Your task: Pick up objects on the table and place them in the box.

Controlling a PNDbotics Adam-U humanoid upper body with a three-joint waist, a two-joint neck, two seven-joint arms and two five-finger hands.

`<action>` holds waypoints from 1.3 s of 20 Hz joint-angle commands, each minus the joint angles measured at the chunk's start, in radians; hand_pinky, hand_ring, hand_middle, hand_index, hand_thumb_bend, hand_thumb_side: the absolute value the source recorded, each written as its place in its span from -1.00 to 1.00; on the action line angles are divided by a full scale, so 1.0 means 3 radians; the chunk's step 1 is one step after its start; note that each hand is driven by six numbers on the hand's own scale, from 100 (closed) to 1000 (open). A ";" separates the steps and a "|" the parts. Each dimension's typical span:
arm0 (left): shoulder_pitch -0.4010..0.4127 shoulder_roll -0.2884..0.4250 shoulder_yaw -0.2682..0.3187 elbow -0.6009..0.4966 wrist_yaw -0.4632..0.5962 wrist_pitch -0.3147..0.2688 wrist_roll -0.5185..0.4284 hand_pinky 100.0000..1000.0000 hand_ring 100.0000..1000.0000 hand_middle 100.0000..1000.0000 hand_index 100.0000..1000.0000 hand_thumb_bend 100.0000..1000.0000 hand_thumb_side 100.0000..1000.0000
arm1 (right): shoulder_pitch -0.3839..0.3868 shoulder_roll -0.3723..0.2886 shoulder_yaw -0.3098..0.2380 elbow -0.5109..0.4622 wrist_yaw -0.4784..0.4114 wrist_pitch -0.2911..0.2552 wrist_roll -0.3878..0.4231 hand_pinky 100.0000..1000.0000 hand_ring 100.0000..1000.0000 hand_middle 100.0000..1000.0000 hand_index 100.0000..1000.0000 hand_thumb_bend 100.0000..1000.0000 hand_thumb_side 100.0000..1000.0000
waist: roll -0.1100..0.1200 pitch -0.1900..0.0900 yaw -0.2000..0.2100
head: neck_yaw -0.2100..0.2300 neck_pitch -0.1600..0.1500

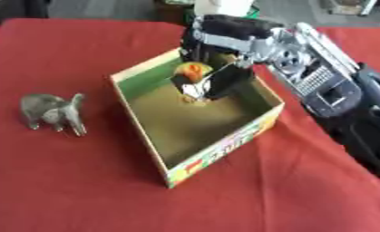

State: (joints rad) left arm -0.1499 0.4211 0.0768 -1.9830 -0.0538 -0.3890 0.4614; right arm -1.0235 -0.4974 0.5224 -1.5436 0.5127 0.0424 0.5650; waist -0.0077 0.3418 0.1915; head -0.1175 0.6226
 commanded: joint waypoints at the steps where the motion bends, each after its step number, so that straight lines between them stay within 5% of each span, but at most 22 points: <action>1: -0.0033 0.0040 0.0007 -0.0057 0.0010 0.0007 -0.0017 0.20 0.17 0.32 0.54 -1.00 0.62 | -0.0047 0.0056 0.0016 0.0177 0.0107 -0.0083 -0.0018 0.02 0.08 -0.33 -0.29 -1.00 -0.28 | 0.0017 -0.0052 0.0007 | -0.0013 -0.0040; 6: -0.0041 0.0031 0.0002 -0.0057 0.0015 0.0019 -0.0025 0.20 0.17 0.32 0.54 -1.00 0.62 | -0.0045 0.0152 0.0057 0.0460 0.0224 -0.0206 -0.0002 0.04 0.12 -0.26 -0.20 -1.00 -0.28 | 0.0017 -0.0045 0.0010 | -0.0016 -0.0048; 8: -0.0040 0.0030 0.0002 -0.0057 0.0015 0.0020 -0.0025 0.20 0.17 0.32 0.54 -1.00 0.62 | -0.0047 0.0170 0.0051 0.0521 0.0244 -0.0243 0.0027 0.06 0.14 -0.19 -0.10 -1.00 -0.43 | 0.0019 -0.0042 0.0008 | -0.0014 -0.0045; 12: -0.0040 0.0029 0.0001 -0.0057 0.0014 0.0021 -0.0025 0.20 0.17 0.32 0.54 -1.00 0.62 | -0.0057 0.0167 0.0017 0.0539 0.0271 -0.0293 0.0186 0.15 0.28 0.03 0.29 -1.00 -0.60 | 0.0019 -0.0042 -0.0003 | -0.0015 -0.0030; 20: -0.0028 0.0034 0.0003 -0.0057 0.0004 0.0022 -0.0020 0.20 0.18 0.32 0.54 -1.00 0.62 | -0.0084 0.0092 -0.0184 0.0282 0.0137 -0.0245 0.0494 0.33 0.50 0.42 0.75 -1.00 -0.29 | 0.0034 -0.0060 -0.0036 | -0.0033 0.0010; 26: -0.0021 0.0039 0.0003 -0.0057 0.0005 0.0024 -0.0011 0.20 0.18 0.32 0.54 -1.00 0.61 | -0.0095 -0.0004 -0.0335 -0.0009 -0.0052 -0.0101 0.0486 0.42 0.57 0.54 0.92 -0.44 -0.11 | 0.0050 -0.0088 -0.0073 | -0.0111 0.0039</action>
State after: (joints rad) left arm -0.1513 0.4135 0.0760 -1.9830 -0.0527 -0.3823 0.4549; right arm -1.0301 -0.4734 0.4435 -1.5118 0.5135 0.0013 0.7129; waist 0.0025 0.3385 0.1690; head -0.1442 0.6292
